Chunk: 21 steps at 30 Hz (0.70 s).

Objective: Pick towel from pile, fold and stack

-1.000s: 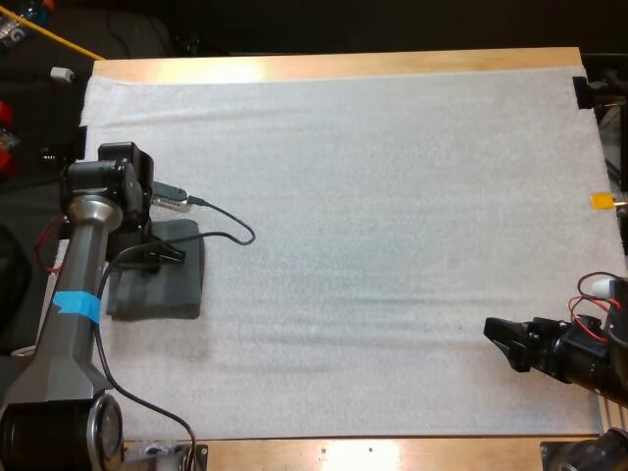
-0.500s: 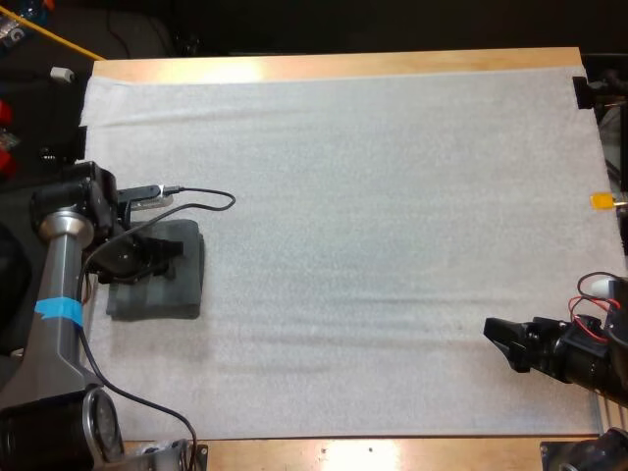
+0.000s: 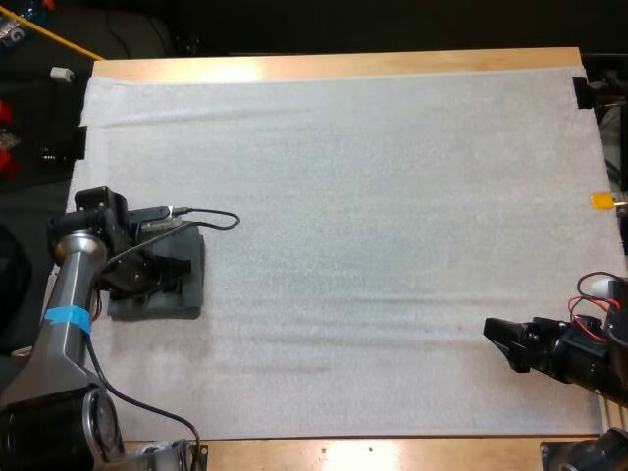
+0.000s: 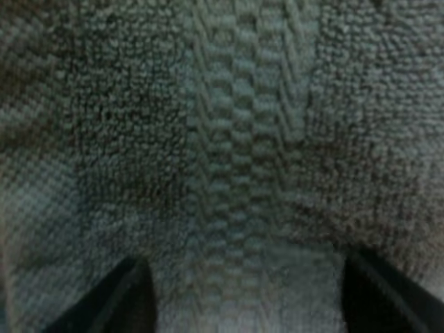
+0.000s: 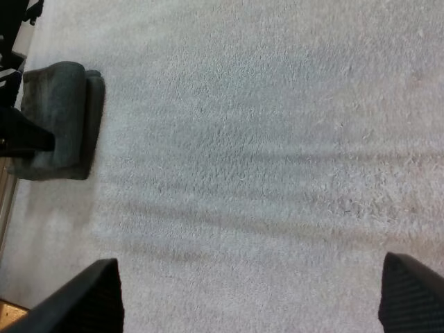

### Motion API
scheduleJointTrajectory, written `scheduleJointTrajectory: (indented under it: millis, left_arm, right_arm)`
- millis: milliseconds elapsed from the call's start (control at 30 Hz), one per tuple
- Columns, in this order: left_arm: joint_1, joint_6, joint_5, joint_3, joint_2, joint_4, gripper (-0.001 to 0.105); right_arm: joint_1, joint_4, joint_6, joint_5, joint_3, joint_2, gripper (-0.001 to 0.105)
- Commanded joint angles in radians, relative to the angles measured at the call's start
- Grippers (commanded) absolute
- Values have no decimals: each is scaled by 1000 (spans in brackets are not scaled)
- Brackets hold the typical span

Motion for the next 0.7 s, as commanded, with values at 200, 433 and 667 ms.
scheduleJointTrajectory:
  millis: [200, 433, 667]
  left_arm:
    - [-1, 5, -23, -10, -1, -14, 58]
    - [-1, 0, -15, -100, -1, -8, 58]
    - [-5, -16, 35, -143, -1, -100, 58]
  right_arm:
    - [0, 2, -12, -11, -3, 0, 72]
    - [0, 2, -12, -11, -3, 0, 72]
    - [0, -7, -12, -11, -3, 0, 72]
